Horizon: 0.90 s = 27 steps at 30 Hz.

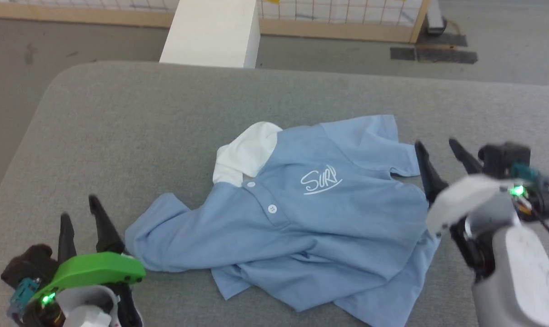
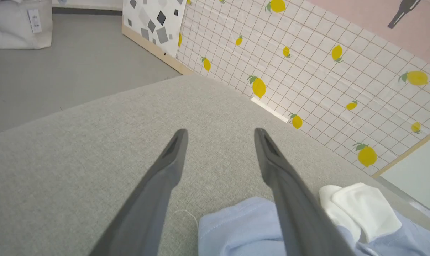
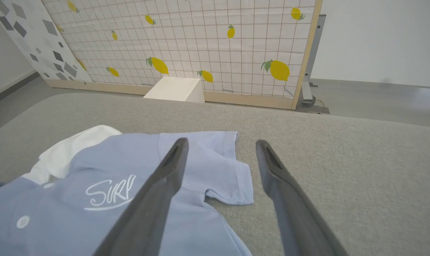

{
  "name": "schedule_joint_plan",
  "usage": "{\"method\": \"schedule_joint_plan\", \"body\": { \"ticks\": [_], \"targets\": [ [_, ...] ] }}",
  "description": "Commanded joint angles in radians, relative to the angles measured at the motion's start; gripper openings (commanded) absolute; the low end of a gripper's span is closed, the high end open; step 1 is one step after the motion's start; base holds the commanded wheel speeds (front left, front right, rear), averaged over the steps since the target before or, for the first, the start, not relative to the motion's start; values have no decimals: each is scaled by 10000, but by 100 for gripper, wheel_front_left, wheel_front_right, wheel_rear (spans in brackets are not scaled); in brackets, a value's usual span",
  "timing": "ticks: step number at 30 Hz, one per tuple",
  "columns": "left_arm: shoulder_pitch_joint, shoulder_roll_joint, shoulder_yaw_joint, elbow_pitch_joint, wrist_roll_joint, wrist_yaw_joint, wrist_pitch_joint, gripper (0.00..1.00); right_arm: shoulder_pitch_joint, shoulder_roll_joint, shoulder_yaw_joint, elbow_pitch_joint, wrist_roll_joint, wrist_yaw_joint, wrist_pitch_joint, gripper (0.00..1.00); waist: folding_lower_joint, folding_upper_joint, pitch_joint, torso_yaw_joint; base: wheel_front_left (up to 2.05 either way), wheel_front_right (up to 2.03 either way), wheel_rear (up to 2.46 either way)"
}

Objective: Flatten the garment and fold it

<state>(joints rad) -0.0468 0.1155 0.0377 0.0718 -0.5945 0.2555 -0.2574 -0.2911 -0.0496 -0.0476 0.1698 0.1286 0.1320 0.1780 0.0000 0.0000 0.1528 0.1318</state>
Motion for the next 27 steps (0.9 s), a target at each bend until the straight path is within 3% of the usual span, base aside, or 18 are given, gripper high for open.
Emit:
{"method": "schedule_joint_plan", "body": {
  "ticks": [1,5,8,16,26,27],
  "targets": [
    [-234,-221,126,-210,517,-277,-39,100,-551,-7,-111,411,-84,-13,125,100,0,0,454,437,0,0,0],
    [-496,-585,366,-758,1703,-961,-41,100,-2153,-9,-575,1949,-499,-13,502,100,0,0,927,991,0,0,0],
    [-671,-642,233,-972,1933,-1263,-42,100,-3283,-129,-980,3169,-928,-13,816,100,0,0,1263,1421,0,0,0],
    [-986,-650,-754,-1349,1767,-1056,-42,100,-5123,-484,-2418,5581,-2416,-13,2545,100,0,0,1946,2282,0,0,0],
    [-999,-652,-1135,-1363,1736,-899,-43,100,-5755,-768,-2920,6757,-3497,-13,4449,100,0,0,2127,2412,0,0,0],
    [-993,-652,-1143,-1336,1776,-907,-43,100,-5774,-750,-2964,6831,-3435,-13,4596,51,0,0,2098,2368,0,0,0]
  ]
}}
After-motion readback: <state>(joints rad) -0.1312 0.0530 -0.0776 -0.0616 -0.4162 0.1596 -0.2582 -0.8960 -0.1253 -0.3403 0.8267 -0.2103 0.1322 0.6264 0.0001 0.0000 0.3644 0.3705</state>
